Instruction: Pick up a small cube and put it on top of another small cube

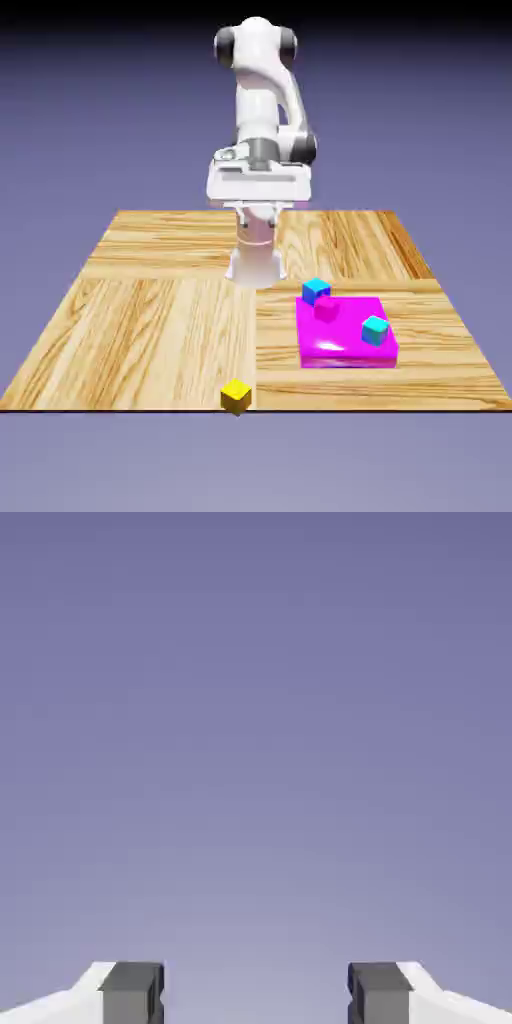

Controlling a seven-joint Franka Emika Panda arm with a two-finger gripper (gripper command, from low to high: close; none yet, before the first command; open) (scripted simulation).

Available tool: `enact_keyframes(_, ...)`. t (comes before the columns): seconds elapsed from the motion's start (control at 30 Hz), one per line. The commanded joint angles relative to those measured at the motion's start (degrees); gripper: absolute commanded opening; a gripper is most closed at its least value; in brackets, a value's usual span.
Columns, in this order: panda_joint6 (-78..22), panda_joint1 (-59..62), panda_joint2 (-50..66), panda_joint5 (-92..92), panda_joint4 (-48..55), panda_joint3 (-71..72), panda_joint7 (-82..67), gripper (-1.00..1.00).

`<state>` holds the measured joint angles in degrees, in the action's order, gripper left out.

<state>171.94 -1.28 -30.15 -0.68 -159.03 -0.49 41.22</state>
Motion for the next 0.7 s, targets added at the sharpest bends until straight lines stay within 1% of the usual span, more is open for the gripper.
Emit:
enact_keyframes(0.0,-1.72,-0.49,2.08,-0.56,1.64,-0.4,-1.03,0.0)
enact_keyframes(0.67,-36.07,-10.37,43.61,-11.75,34.37,-8.49,-21.58,0.0)
